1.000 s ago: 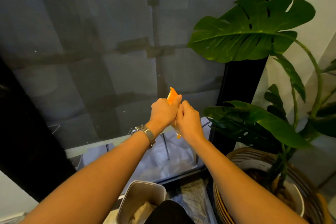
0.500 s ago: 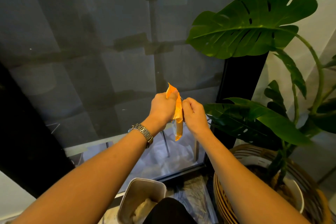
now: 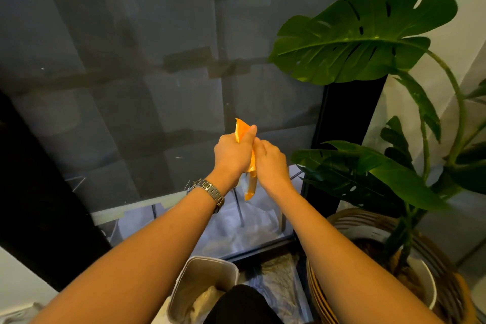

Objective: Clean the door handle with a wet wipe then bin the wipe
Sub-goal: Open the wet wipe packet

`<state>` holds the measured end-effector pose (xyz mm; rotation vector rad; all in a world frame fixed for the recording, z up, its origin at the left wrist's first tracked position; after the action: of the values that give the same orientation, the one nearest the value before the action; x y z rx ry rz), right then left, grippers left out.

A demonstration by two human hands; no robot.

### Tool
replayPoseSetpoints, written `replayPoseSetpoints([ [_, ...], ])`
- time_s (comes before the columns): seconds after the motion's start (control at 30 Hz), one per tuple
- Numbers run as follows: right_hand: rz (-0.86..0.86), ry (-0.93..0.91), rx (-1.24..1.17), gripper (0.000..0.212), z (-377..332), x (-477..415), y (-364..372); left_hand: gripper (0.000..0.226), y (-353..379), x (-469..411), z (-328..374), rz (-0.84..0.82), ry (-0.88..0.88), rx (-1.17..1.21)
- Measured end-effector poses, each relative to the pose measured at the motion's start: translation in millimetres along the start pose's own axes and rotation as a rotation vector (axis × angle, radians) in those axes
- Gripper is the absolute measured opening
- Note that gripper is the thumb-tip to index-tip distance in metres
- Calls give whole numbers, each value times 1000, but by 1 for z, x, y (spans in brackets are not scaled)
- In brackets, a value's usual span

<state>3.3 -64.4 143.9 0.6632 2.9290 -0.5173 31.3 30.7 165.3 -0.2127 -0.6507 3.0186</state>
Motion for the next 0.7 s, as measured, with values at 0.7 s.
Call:
replayPoseSetpoints([
  [0.7,155,254,16,45,19,-4,-15,47,4,15,6,168,142,-180],
])
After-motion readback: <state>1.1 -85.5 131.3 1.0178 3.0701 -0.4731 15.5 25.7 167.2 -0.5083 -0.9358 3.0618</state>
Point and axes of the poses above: each hand's wrist, its own x-axis away from the middle knuckle, its own y-axis out of the palm, z = x × y, the point moved 8 cm from there along -x, towards the middle knuckle, and after that the axes turned 8 degrees about -x, right-handed, at the moved point
